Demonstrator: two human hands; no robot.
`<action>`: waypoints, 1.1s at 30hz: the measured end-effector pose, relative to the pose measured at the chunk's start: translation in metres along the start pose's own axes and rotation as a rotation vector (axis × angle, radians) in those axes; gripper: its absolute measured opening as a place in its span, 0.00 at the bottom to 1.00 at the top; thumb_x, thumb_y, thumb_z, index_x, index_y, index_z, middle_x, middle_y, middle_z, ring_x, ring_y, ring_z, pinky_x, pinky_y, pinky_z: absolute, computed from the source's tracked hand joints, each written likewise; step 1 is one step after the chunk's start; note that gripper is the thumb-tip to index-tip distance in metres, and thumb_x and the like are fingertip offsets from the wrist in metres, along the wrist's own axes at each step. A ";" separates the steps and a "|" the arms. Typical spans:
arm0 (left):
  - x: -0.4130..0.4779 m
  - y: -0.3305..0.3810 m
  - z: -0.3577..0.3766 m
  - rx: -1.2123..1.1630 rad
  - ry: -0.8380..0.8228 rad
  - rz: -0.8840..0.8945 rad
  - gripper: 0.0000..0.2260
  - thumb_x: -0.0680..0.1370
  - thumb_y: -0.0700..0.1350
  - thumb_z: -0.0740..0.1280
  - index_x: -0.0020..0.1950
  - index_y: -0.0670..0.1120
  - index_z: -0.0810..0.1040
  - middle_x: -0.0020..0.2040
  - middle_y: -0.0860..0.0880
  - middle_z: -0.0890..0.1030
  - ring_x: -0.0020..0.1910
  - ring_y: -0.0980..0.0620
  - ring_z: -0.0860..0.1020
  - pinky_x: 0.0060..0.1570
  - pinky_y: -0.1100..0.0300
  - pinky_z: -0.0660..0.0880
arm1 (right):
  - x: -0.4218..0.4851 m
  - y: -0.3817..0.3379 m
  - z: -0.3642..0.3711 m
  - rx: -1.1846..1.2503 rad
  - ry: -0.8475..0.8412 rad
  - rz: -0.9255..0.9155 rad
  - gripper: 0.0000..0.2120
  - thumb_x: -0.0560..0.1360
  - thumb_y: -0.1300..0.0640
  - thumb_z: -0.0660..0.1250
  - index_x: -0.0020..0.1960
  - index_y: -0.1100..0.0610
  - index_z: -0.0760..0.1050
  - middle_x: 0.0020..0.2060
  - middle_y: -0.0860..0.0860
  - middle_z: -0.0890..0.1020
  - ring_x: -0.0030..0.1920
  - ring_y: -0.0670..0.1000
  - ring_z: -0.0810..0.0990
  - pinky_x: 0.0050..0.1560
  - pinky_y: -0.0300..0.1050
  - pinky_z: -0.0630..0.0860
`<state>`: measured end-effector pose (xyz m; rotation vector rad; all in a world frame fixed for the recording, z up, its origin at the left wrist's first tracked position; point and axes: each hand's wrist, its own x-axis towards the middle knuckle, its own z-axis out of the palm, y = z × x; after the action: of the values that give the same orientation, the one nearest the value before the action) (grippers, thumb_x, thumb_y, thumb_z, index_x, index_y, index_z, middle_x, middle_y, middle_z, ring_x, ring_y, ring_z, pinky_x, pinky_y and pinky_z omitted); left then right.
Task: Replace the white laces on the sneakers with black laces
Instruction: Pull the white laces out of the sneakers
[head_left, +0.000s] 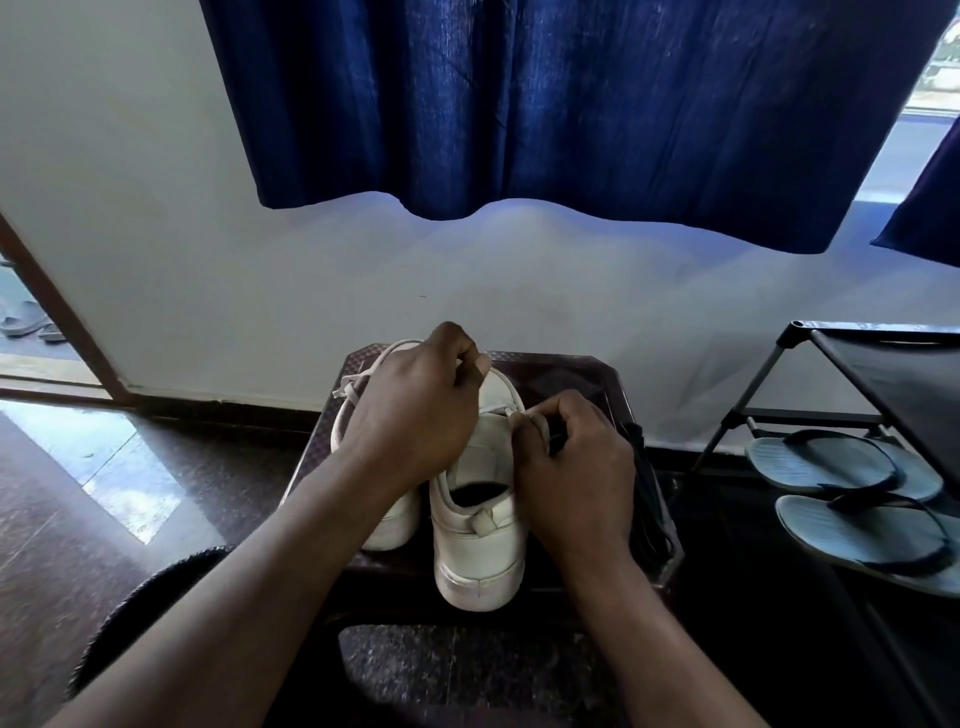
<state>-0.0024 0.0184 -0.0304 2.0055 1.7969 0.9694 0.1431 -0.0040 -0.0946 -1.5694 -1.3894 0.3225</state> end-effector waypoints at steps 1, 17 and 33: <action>-0.001 0.000 0.001 0.068 0.028 0.036 0.06 0.85 0.52 0.62 0.54 0.50 0.75 0.39 0.50 0.80 0.40 0.46 0.75 0.35 0.53 0.67 | 0.000 0.000 0.000 -0.002 0.002 0.000 0.04 0.75 0.51 0.70 0.43 0.50 0.76 0.42 0.44 0.82 0.41 0.47 0.79 0.42 0.47 0.74; -0.003 -0.021 -0.007 0.286 0.064 0.096 0.07 0.79 0.54 0.66 0.49 0.57 0.84 0.55 0.62 0.79 0.64 0.52 0.63 0.58 0.52 0.60 | 0.004 -0.006 -0.006 -0.027 -0.004 -0.054 0.05 0.73 0.57 0.71 0.46 0.48 0.82 0.45 0.43 0.83 0.43 0.43 0.79 0.43 0.41 0.71; -0.016 -0.015 0.003 0.473 -0.040 0.098 0.30 0.73 0.61 0.47 0.57 0.54 0.86 0.69 0.57 0.74 0.71 0.45 0.61 0.70 0.41 0.61 | 0.018 -0.030 -0.005 -0.186 -0.369 -0.107 0.27 0.64 0.46 0.56 0.62 0.42 0.75 0.57 0.48 0.83 0.58 0.53 0.81 0.60 0.52 0.79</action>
<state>-0.0126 0.0066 -0.0462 2.3820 2.0698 0.5538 0.1337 0.0059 -0.0614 -1.6335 -1.8251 0.4448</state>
